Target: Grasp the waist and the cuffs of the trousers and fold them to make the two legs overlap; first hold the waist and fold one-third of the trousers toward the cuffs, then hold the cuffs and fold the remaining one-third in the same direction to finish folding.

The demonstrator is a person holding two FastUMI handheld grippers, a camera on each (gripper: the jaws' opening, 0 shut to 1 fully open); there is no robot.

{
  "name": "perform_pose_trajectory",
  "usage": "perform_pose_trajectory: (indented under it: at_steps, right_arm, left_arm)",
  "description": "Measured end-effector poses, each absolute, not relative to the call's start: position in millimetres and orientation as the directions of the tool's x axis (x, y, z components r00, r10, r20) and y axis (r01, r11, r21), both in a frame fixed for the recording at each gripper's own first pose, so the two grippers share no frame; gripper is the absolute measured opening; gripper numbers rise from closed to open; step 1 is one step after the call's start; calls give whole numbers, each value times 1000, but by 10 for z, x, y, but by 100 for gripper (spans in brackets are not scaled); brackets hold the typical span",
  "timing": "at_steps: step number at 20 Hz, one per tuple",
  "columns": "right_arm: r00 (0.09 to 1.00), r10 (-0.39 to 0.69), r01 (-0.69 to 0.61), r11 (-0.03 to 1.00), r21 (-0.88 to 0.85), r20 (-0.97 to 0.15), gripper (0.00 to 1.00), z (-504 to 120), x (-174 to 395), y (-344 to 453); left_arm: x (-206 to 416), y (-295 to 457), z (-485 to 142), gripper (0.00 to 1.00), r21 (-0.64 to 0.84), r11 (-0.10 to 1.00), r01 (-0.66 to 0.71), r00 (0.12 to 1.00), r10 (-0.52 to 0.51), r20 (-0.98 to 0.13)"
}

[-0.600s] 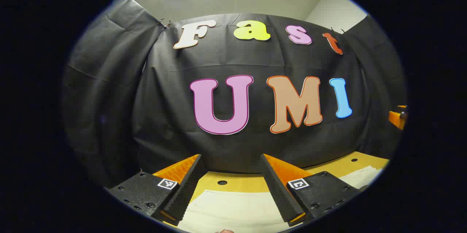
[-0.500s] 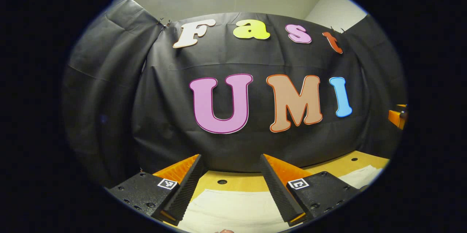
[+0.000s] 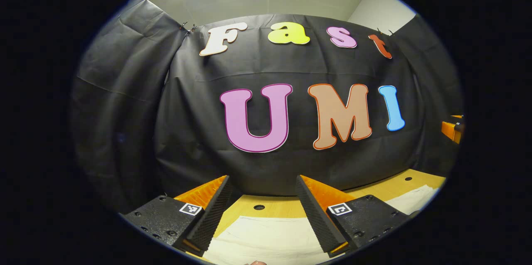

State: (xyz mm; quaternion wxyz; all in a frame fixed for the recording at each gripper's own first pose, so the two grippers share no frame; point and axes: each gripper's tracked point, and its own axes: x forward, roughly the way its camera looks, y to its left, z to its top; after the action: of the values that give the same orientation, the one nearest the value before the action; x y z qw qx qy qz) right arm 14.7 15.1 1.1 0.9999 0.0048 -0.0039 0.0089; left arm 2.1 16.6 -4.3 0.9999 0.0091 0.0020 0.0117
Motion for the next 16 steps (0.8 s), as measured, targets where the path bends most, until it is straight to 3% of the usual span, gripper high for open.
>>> perform_pose_trajectory:
  at_steps: [8,16]
  right_arm:
    - [1000,20,-20,1000,1,7,97,-6,181,213]
    - [999,32,-32,999,-19,-10,97,-136,190,252]
  left_arm:
    - [57,226,-255,95,128,991,31,999,-27,-31]
    - [-148,436,-980,96,381,906,185,972,-111,-209]
